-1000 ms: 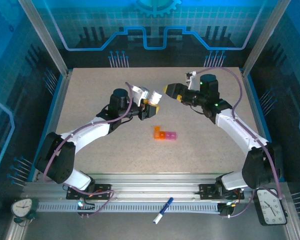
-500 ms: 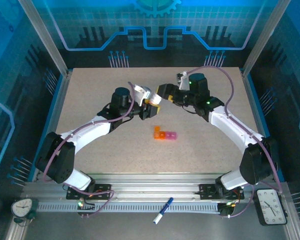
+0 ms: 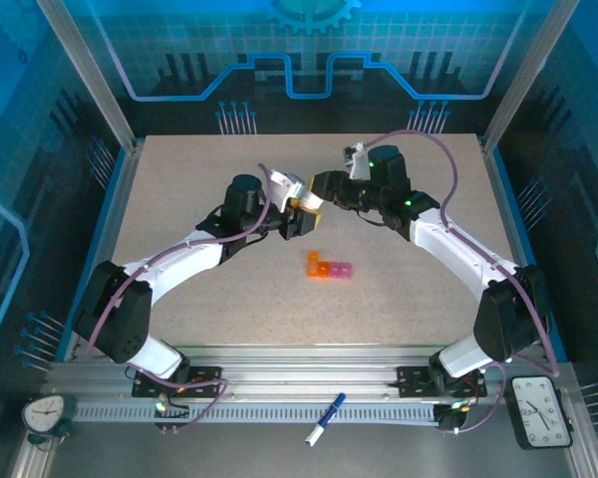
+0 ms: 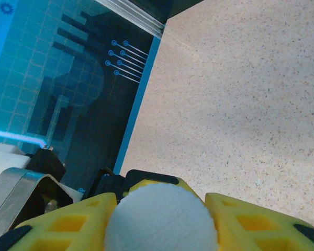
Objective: Sort the pills into containers
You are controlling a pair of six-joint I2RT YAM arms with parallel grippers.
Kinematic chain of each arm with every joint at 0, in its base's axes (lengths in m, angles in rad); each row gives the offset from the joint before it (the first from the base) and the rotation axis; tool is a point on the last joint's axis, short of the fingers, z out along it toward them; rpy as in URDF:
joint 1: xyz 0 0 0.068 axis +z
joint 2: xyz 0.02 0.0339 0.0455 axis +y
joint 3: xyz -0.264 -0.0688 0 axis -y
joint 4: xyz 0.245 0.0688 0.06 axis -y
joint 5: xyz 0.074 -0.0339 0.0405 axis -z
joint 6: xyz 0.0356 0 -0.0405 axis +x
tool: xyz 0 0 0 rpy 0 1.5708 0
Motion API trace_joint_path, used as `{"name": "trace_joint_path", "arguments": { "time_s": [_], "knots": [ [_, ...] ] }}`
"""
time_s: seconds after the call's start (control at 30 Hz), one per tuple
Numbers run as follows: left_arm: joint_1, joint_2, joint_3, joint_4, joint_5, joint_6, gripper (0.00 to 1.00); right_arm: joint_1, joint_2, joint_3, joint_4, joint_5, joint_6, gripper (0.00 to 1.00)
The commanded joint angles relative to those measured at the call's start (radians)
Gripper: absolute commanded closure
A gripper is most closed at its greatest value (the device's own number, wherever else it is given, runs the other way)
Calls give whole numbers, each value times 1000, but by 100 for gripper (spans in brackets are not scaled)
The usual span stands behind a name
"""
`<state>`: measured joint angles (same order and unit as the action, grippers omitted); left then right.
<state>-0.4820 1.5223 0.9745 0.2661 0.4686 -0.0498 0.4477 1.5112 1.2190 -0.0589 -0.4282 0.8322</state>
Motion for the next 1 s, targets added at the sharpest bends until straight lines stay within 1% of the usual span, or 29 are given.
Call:
{"name": "trace_joint_path", "arguments": {
  "time_s": [0.0,0.1,0.2,0.27,0.3,0.37,0.43,0.5,0.6,0.63,0.7,0.77,0.83,0.97],
  "knots": [
    [-6,-6,29,24,11,-2,100,-29,-9,-11,59,-89,-75,54],
    [-4,-20,24,41,49,-20,100,-89,-7,-75,224,-260,-143,54],
    [-3,-31,14,75,85,-61,100,-138,13,-117,392,-427,-139,52],
    [-3,-34,13,88,84,-85,100,-158,48,-127,512,-527,-62,52],
    [-5,-36,13,90,79,-91,100,-161,63,-134,585,-554,-9,50],
    [-6,-42,8,93,63,-90,100,-169,77,-154,707,-570,94,42],
    [-5,-46,7,84,47,-74,100,-176,67,-175,750,-541,136,36],
    [-5,-46,10,61,37,-53,100,-181,49,-185,727,-508,138,39],
    [-5,-42,7,44,24,-36,100,-191,14,-190,607,-436,76,43],
    [-6,-44,2,46,17,-33,100,-195,0,-191,541,-398,40,46],
    [-6,-43,-10,54,3,-33,100,-211,-11,-190,422,-322,-8,50],
    [-6,-41,-24,59,-22,-33,100,-231,-23,-199,278,-204,-44,51],
    [-5,-42,-40,68,-48,-30,100,-248,-22,-227,229,-144,-53,50],
    [-5,-52,-72,83,-66,-36,100,-256,-21,-288,171,-94,-93,50]
  ]
}}
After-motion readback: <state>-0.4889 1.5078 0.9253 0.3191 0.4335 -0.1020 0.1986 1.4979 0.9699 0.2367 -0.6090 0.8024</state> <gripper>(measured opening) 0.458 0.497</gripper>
